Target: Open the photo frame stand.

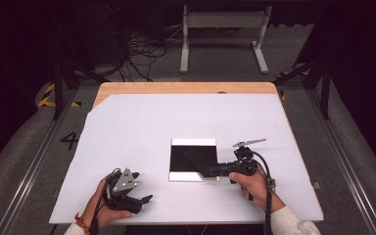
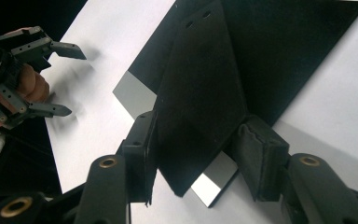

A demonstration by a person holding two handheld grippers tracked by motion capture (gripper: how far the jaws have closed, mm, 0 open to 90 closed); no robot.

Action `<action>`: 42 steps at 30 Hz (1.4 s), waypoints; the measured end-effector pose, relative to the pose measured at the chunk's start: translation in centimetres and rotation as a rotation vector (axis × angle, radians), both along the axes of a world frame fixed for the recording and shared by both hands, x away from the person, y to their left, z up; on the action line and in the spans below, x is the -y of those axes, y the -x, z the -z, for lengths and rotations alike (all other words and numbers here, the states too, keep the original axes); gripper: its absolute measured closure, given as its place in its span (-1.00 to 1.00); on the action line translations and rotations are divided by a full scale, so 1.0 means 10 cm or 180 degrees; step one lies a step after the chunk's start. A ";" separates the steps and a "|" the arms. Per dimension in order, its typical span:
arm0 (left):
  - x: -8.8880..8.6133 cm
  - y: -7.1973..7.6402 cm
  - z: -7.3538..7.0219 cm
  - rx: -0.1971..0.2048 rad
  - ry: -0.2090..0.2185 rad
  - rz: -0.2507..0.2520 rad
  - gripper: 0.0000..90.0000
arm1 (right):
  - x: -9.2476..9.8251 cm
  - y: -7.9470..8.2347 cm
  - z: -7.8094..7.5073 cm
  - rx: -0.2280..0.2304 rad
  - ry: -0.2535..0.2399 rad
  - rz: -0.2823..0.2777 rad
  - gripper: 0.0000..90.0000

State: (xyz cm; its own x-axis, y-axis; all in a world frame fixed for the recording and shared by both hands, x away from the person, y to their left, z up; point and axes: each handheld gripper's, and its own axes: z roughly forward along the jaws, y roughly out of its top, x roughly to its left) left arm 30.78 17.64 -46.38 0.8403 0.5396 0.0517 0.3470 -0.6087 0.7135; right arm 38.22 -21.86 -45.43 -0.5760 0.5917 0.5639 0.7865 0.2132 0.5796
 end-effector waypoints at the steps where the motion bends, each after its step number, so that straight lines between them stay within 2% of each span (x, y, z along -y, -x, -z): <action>1: 0.02 0.00 0.00 -0.0016 0.0020 -0.0002 -0.67 | -0.01 -0.01 0.01 0.0000 -0.0027 0.0022 0.15; 5: 0.06 -0.04 -0.01 -0.0024 0.0061 0.0025 -0.66 | -0.02 -0.03 0.01 0.0005 -0.0033 0.0046 0.17; 9: 0.11 -0.15 -0.03 -0.0117 0.0252 0.0020 -0.65 | -0.02 -0.04 0.03 0.0037 -0.0062 0.0061 0.21; 12: 0.15 -0.28 -0.05 -0.0214 0.0404 -0.0052 -0.63 | -0.03 -0.04 0.03 0.0052 -0.0075 0.0051 0.22; 14: 0.17 -0.33 -0.06 -0.0237 0.0455 -0.0070 -0.63 | -0.02 -0.04 0.04 0.0069 -0.0078 0.0043 0.23; 22: 0.33 -0.54 -0.06 -0.0394 0.0480 -0.0036 -0.64 | -0.02 -0.02 0.03 0.0116 -0.0098 0.0036 0.31; 28: 0.51 -0.68 -0.02 -0.0452 0.0323 -0.0021 -0.66 | -0.04 0.01 0.02 0.0266 -0.0052 0.0003 0.35; 33: 0.62 -0.76 0.01 -0.0542 0.0332 0.0056 -0.68 | -0.05 0.04 0.00 0.0415 0.0001 -0.0035 0.36; 42: 0.68 -0.88 0.01 -0.0626 0.0441 0.0033 -0.68 | -0.06 0.08 -0.02 0.0585 0.0027 -0.0090 0.38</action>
